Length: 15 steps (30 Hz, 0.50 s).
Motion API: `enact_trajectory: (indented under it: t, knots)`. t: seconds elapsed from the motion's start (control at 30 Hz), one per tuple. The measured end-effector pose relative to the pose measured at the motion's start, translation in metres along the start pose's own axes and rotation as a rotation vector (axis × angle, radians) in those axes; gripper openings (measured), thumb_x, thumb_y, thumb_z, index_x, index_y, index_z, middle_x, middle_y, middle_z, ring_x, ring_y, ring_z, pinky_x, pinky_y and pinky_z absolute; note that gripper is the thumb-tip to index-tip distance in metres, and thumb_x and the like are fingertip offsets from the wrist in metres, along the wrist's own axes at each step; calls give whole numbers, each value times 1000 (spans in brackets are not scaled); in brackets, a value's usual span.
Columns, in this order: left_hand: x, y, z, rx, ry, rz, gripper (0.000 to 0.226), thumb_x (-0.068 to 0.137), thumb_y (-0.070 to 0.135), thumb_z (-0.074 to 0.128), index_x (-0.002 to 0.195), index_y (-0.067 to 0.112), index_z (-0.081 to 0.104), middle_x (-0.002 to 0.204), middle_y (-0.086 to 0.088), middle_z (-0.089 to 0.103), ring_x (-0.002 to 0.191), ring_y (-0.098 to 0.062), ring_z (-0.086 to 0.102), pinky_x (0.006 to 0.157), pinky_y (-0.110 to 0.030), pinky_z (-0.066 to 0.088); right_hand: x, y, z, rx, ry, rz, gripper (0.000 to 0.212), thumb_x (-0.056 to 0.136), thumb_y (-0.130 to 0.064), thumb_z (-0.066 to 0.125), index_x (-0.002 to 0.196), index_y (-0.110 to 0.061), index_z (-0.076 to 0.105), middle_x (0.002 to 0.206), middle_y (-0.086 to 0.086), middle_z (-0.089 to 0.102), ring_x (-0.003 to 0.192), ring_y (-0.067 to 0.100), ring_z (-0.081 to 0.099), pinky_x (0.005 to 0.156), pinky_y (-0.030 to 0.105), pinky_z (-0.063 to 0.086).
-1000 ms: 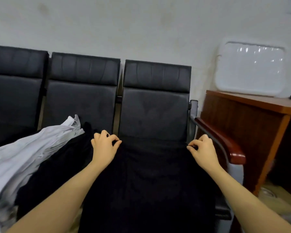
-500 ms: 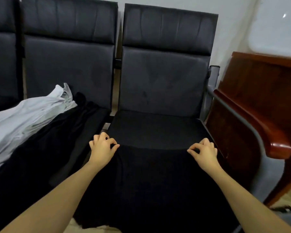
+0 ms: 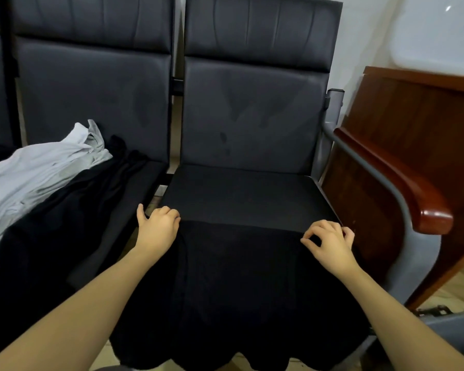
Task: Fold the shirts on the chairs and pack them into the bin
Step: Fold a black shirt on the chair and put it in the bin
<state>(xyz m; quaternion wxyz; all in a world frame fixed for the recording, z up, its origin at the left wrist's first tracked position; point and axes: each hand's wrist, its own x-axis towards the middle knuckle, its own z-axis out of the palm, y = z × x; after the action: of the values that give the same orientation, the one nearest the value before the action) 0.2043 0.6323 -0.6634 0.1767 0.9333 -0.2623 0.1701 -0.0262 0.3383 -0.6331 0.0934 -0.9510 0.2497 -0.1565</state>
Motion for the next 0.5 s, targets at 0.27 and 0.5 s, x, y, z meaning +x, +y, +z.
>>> enact_trajectory:
  t: [0.27, 0.5]
  knots:
    - [-1, -9, -16, -219, -273, -78, 26, 92, 52, 49, 111, 37, 57, 118, 14, 40, 117, -18, 32, 105, -39, 19, 8, -4, 9, 116, -31, 41, 11, 91, -24, 62, 102, -24, 61, 99, -9, 50, 100, 12, 50, 94, 32, 40]
    - [0, -3, -20, -324, -176, -80, 4, 87, 41, 63, 84, 39, 65, 97, 13, 50, 104, -14, 33, 86, -28, 12, 19, -17, 14, 99, -12, 70, 19, 94, -9, 52, 79, -20, 47, 88, -4, 50, 83, 14, 49, 78, 31, 42]
